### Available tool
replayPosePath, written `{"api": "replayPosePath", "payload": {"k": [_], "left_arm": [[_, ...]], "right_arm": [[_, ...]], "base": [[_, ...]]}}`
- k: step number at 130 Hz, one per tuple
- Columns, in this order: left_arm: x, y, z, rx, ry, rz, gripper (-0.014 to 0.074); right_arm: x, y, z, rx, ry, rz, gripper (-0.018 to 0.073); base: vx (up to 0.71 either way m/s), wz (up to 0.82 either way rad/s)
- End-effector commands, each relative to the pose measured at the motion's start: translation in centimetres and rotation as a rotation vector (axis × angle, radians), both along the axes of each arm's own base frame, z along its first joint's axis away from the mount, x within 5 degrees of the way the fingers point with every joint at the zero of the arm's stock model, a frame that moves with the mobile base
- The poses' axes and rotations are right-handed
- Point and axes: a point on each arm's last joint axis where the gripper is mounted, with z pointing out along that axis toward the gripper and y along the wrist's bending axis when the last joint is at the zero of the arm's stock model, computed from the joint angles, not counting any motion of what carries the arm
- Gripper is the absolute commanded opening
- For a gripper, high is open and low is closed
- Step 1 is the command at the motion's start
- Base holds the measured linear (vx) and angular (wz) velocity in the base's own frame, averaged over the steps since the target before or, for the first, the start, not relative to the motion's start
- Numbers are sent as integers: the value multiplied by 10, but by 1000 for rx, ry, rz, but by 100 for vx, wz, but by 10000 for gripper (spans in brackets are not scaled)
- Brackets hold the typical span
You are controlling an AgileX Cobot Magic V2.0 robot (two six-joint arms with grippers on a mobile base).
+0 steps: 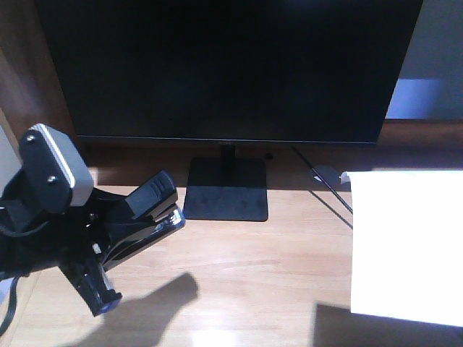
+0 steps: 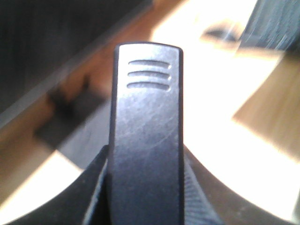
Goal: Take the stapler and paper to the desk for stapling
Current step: 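Lower the black stapler toward the desk with the left gripper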
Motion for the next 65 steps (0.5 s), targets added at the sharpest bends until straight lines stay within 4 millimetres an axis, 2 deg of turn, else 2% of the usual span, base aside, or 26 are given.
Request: {"api": "replayPosePath", "payload": {"k": [1,14,39,65], "left_arm": [[13,5,4,-28,-10,-7,-6],[24,10,-9,-19,33,-66,-6],[39,12,-33,19,52,-296,-6],[56,6,-42,32,49,-500,-6]], "right_arm": [[-9,0,12,0,-90,-3,-7],[-9,0,12,0,-90,-3,-7],[-9,0,12,0,-90,-3,-7],[-9,0,12,-1,-86,-3,-7]], "base": [[0,0],[0,0],[0,0],[0,0]]}}
